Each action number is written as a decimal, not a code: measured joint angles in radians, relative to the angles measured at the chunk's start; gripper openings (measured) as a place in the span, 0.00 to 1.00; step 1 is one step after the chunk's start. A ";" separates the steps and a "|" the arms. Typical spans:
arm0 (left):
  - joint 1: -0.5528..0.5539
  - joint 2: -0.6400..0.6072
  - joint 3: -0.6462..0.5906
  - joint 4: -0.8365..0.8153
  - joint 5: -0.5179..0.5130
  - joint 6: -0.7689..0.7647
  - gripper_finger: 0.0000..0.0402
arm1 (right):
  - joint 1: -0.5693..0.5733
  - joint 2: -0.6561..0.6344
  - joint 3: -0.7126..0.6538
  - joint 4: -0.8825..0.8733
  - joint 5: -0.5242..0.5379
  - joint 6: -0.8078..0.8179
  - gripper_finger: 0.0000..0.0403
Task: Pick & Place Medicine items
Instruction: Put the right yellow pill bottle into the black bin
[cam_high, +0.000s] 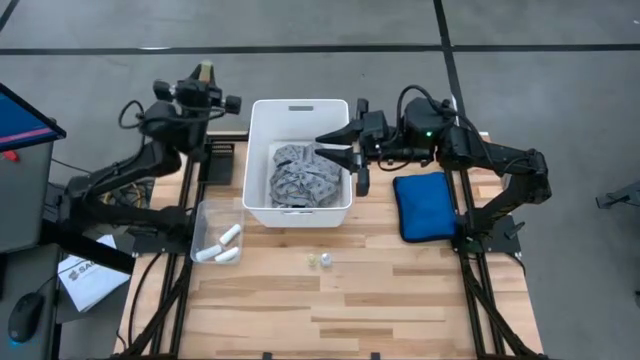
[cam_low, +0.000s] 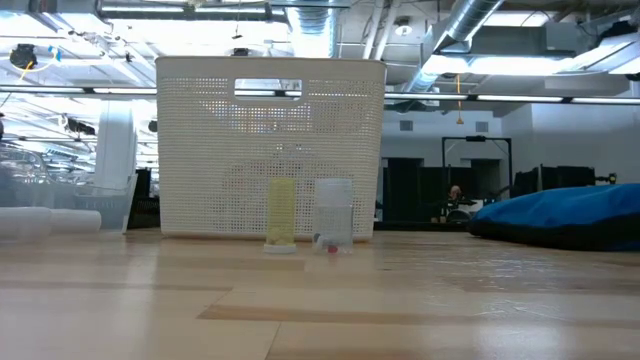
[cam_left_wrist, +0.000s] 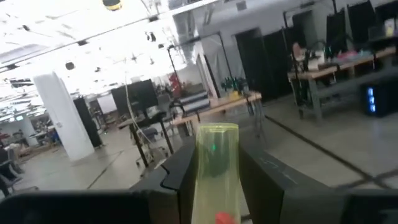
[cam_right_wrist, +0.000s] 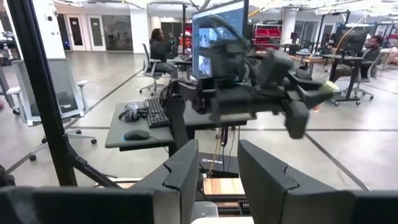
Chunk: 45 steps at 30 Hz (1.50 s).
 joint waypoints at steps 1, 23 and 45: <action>0.034 0.006 0.000 -0.050 0.025 -0.045 0.25 | 0.000 0.000 0.000 -0.002 0.000 0.000 0.27; 0.475 0.160 -0.021 -0.779 0.371 -0.635 0.25 | 0.000 0.000 0.000 -0.069 0.000 0.027 0.27; 0.449 0.275 -0.022 -1.037 0.250 -0.509 0.25 | 0.000 0.001 0.000 -0.088 0.000 0.026 0.27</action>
